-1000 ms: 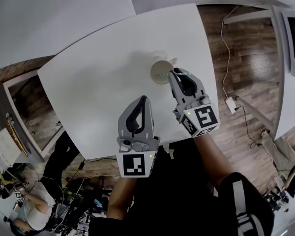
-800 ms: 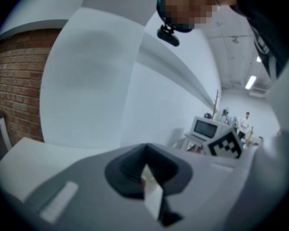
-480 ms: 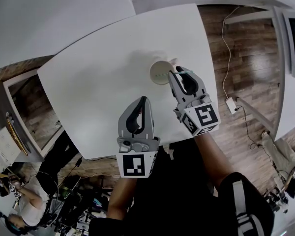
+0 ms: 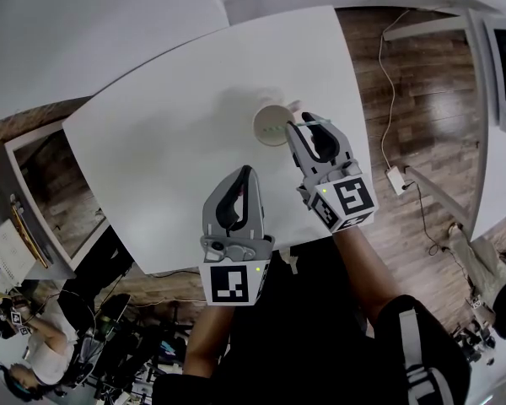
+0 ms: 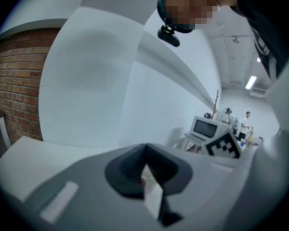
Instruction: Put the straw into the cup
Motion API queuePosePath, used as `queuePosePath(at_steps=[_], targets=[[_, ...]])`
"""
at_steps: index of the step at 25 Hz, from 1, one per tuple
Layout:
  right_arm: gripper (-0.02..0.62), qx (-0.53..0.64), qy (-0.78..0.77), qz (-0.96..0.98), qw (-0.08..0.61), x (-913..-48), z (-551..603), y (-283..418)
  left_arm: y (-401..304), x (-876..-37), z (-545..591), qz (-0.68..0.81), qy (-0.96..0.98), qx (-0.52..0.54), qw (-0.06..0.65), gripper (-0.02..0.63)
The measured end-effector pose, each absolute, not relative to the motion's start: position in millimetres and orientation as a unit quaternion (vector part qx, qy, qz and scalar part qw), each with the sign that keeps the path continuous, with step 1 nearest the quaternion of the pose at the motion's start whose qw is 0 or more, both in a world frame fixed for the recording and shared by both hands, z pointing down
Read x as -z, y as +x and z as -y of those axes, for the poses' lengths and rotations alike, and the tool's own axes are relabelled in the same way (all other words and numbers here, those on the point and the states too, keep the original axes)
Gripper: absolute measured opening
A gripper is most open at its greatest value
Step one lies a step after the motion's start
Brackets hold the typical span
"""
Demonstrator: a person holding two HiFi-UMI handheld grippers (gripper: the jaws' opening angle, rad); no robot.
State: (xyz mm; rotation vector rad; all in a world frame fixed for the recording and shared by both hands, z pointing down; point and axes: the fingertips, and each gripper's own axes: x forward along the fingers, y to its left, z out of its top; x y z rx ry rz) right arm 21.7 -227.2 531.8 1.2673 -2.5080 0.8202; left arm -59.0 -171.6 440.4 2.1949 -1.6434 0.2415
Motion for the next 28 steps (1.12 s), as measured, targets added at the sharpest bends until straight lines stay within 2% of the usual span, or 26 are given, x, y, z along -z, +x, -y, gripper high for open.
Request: queuePosePath(at_steps=[28], targets=[[0.124, -0.272, 0.458, 0.842, 0.085, -518, 216, 37, -60, -422, 157, 0.586, 0.787, -0.072, 0.177, 0.005]])
